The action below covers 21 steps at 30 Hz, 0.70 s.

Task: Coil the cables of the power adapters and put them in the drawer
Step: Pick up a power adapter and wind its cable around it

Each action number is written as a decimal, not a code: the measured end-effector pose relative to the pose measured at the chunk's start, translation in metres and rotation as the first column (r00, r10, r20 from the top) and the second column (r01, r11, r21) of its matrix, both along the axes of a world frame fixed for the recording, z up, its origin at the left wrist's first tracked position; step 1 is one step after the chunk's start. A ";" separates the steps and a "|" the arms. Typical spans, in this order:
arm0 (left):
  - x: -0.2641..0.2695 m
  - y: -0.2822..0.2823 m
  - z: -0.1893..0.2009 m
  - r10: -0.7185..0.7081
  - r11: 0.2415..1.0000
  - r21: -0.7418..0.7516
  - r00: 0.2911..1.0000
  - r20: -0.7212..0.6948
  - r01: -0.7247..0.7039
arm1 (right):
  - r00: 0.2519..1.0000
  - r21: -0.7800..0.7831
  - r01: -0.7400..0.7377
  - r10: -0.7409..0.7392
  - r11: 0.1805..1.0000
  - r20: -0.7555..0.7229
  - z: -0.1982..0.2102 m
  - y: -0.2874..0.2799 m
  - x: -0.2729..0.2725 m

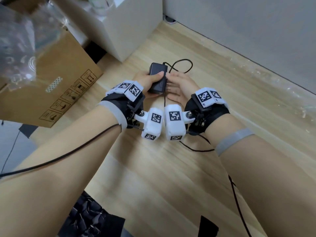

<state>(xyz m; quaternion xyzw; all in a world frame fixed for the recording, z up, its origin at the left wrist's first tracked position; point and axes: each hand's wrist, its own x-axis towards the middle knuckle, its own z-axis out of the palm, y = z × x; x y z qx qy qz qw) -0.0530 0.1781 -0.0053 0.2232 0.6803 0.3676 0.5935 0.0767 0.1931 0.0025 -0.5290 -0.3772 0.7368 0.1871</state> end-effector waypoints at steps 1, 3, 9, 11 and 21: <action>0.002 -0.007 0.003 -0.014 1.000 0.008 1.000 0.010 0.014 | 1.000 0.007 -0.009 0.009 1.000 0.016 0.003 -0.004 0.002; 0.003 -0.022 0.009 -0.035 0.999 0.033 0.998 0.044 0.034 | 0.998 0.032 -0.010 0.008 0.999 0.058 0.010 -0.013 0.007; 0.006 -0.071 0.046 -0.118 0.983 0.148 0.991 0.066 0.107 | 0.981 0.061 0.157 -0.163 0.986 0.105 0.044 -0.051 0.025; 0.009 -0.088 0.058 -0.168 0.971 0.181 0.984 0.067 0.153 | 0.961 0.081 0.221 -0.231 0.972 0.150 0.059 -0.069 0.029; 0.030 -0.150 0.096 -0.284 0.906 0.332 0.959 0.013 0.264 | 0.730 0.522 0.350 -0.576 0.778 0.368 0.123 -0.131 0.056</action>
